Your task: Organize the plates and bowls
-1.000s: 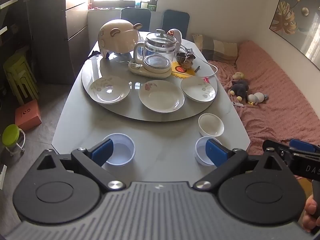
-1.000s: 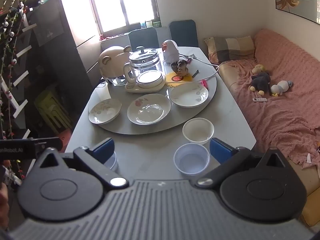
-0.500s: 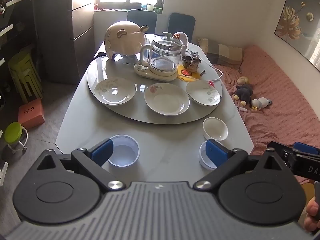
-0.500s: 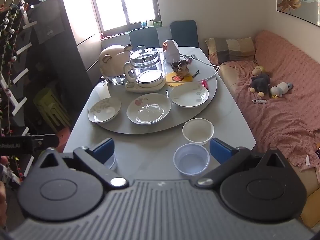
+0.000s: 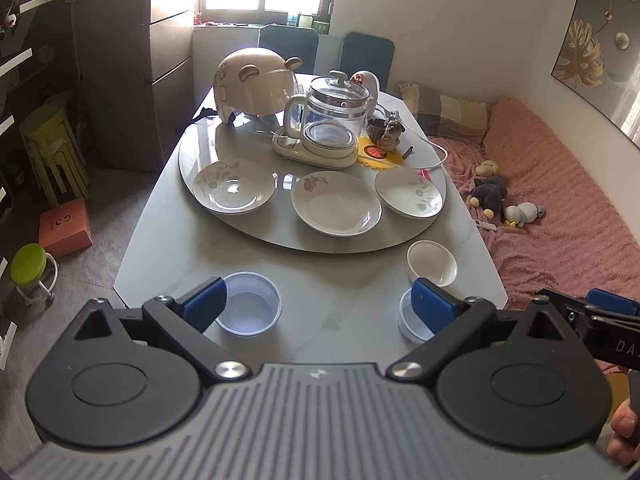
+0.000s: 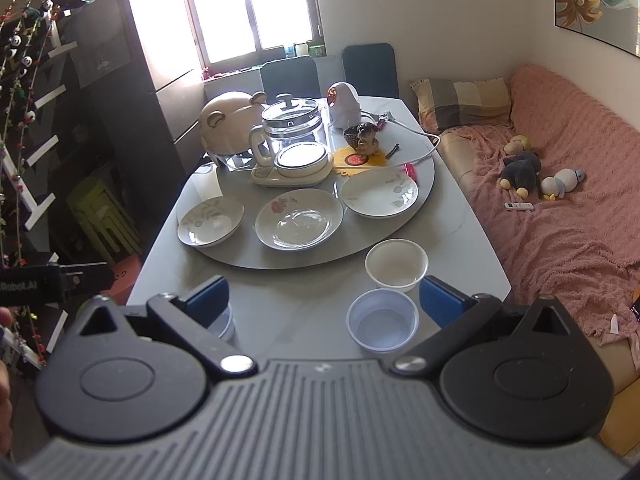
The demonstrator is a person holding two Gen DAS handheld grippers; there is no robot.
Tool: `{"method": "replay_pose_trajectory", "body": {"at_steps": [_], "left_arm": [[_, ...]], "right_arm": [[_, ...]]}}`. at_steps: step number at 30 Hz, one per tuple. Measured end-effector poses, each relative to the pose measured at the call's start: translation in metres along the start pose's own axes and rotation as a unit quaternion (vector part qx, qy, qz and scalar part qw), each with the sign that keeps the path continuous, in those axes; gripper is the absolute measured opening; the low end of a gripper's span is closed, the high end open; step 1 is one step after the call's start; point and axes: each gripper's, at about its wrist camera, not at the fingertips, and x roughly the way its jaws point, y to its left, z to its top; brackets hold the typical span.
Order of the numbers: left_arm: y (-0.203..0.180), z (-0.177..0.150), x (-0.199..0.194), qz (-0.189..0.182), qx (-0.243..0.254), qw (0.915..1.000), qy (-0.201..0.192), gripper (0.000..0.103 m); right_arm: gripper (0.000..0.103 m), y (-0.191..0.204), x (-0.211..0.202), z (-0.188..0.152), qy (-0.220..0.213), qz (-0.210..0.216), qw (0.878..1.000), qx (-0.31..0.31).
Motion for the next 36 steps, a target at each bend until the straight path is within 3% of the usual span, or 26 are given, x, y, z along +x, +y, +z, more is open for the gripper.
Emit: {"method": "replay_pose_trajectory", "body": {"at_steps": [36], "left_arm": [[0.0, -0.0037, 0.0083, -0.003, -0.008, 1.0, 0.006, 0.1]], "right_arm": [[0.103, -0.0007, 0.0026, -0.0014, 0.004, -0.009, 1.0, 0.003]]}}
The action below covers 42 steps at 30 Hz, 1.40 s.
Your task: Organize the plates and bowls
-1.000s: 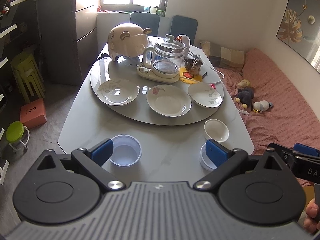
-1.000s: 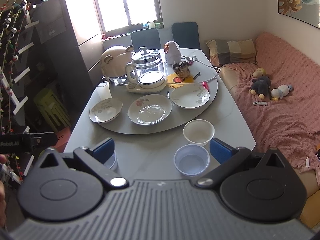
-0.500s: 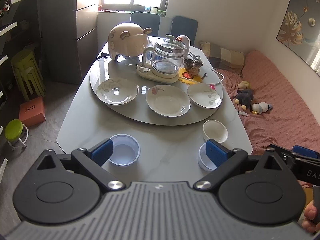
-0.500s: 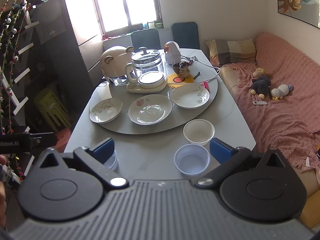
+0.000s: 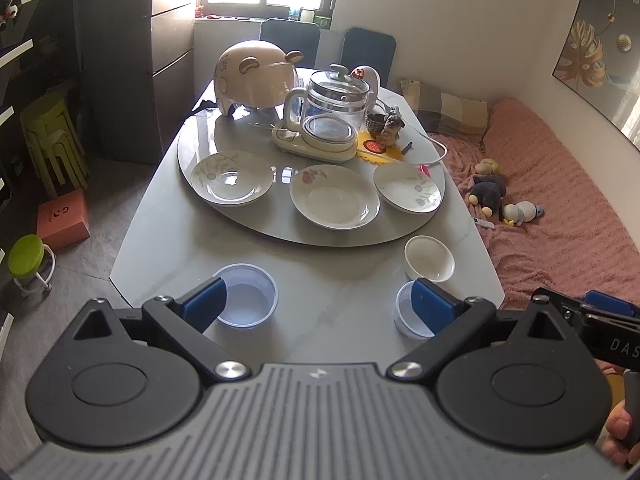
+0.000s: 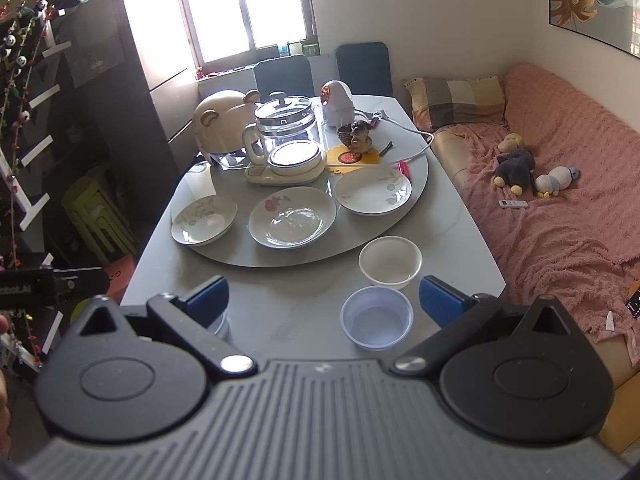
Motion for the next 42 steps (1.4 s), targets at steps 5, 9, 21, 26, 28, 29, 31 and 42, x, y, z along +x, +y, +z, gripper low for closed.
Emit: {"method": "replay_pose_trajectory", "body": {"at_steps": [5, 9, 21, 26, 28, 29, 31, 42], "left_arm": [[0.005, 0.001, 0.002, -0.01, -0.009, 0.9999, 0.004, 0.1], [0.007, 0.0, 0.003, -0.014, -0.015, 0.9998, 0.006, 0.1], [-0.004, 0.013, 0.0, -0.033, -0.015, 0.9993, 0.005, 0.1], [-0.015, 0.035, -0.015, -0.037, -0.009, 0.9992, -0.008, 0.1], [-0.022, 0.048, -0.025, -0.035, -0.001, 0.9993, -0.015, 0.1], [-0.026, 0.055, -0.03, -0.033, 0.001, 0.9993, -0.018, 0.1], [-0.031, 0.07, -0.041, -0.03, -0.001, 0.9994, -0.02, 0.1], [-0.049, 0.143, -0.076, -0.067, -0.072, 0.9947, 0.029, 0.1]], "right_arm": [[0.103, 0.0, 0.003, 0.001, 0.003, 0.002, 1.0, 0.002], [0.103, -0.001, 0.004, 0.001, 0.0, 0.002, 1.0, 0.002], [0.103, -0.012, 0.002, -0.001, 0.002, -0.011, 1.0, 0.02], [0.103, -0.019, 0.008, 0.005, 0.01, -0.007, 1.0, 0.022], [0.103, -0.021, 0.012, 0.008, 0.014, -0.005, 1.0, 0.02], [0.103, -0.023, 0.015, 0.01, 0.016, -0.004, 1.0, 0.016], [0.103, -0.027, 0.021, 0.016, 0.019, -0.002, 1.0, 0.008], [0.103, -0.035, 0.082, 0.052, 0.042, 0.034, 0.998, -0.039]]}}
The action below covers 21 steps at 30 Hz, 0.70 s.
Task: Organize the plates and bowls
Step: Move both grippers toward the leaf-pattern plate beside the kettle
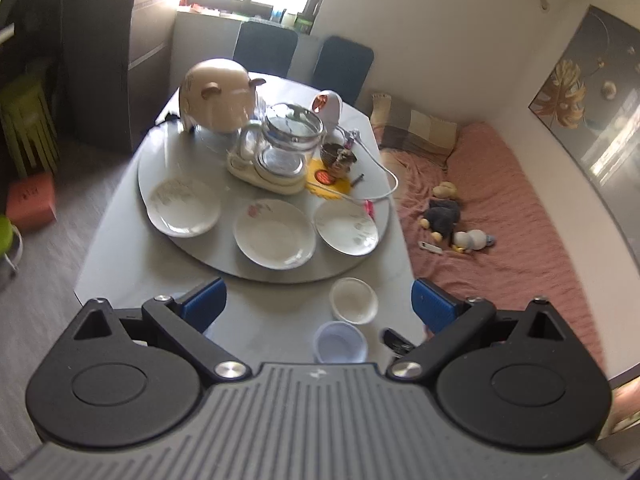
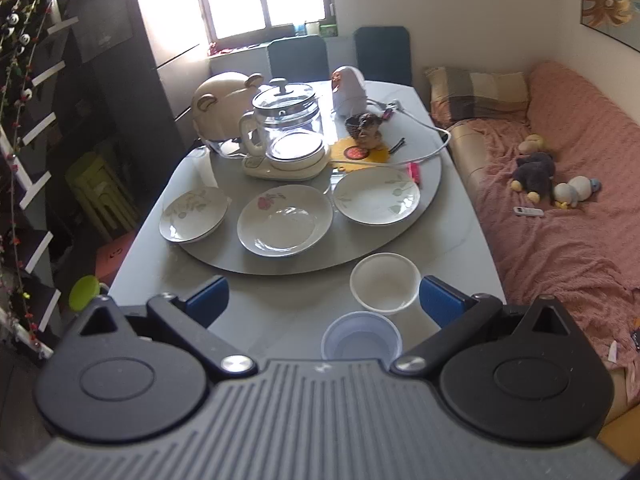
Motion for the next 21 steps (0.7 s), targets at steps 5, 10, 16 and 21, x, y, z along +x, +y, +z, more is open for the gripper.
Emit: {"method": "replay_pose_trajectory", "body": {"at_steps": [5, 10, 16, 21], "left_arm": [[0.01, 0.011, 0.001, 0.011, -0.058, 0.9982, 0.01, 0.1], [0.012, 0.017, 0.004, 0.035, -0.085, 0.9957, 0.001, 0.1], [0.008, 0.025, 0.022, 0.045, -0.102, 0.9938, 0.003, 0.1], [0.007, 0.032, 0.033, 0.045, -0.11, 0.993, 0.002, 0.1]], "right_arm": [[0.103, 0.006, 0.032, 0.01, 0.009, 0.032, 0.999, -0.025], [0.103, 0.01, 0.053, 0.016, 0.019, 0.055, 0.998, -0.028], [0.103, 0.002, 0.07, 0.02, 0.032, 0.058, 0.998, -0.023], [0.103, -0.005, 0.08, 0.026, 0.033, 0.053, 0.998, -0.023]]}}
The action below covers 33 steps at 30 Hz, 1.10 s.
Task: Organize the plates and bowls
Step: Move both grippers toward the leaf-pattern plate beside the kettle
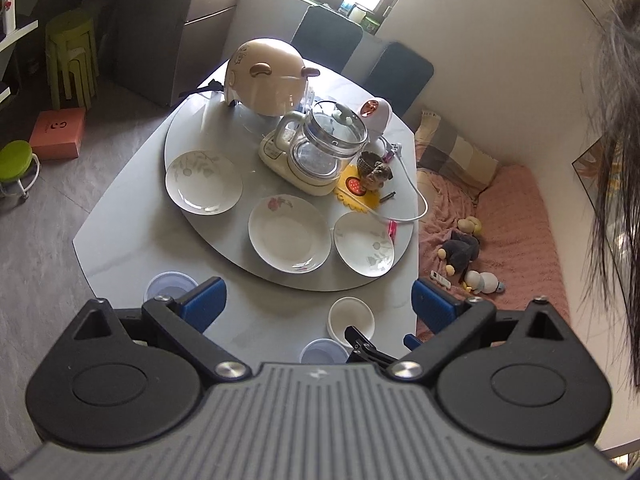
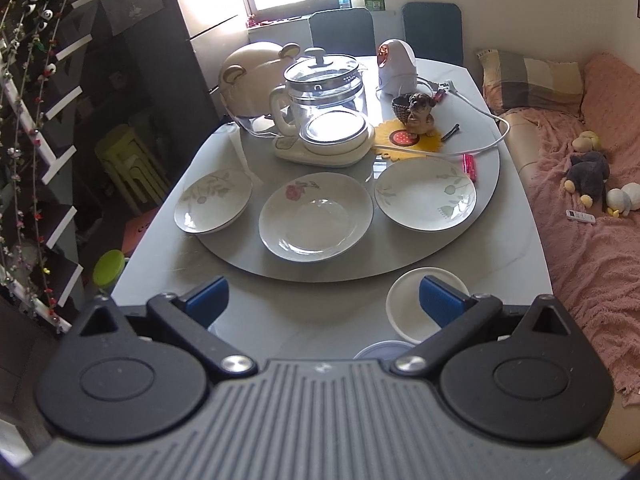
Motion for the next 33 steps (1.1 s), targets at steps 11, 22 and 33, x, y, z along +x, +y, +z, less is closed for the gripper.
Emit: {"method": "replay_pose_trajectory", "body": {"at_steps": [11, 22, 33], "left_arm": [[0.009, 0.013, 0.037, 0.017, -0.002, 0.9997, 0.017, 0.101], [0.053, 0.06, 0.126, -0.013, 0.03, 0.9985, 0.043, 0.101], [0.04, 0.08, 0.24, -0.019, 0.079, 0.9917, 0.099, 0.102]], "right_arm": [[0.103, -0.005, 0.021, 0.006, 0.009, -0.009, 1.0, 0.007], [0.103, -0.003, 0.034, 0.018, -0.018, -0.088, 0.994, 0.055], [0.103, -0.017, 0.048, 0.034, -0.029, -0.124, 0.984, 0.124]]}}
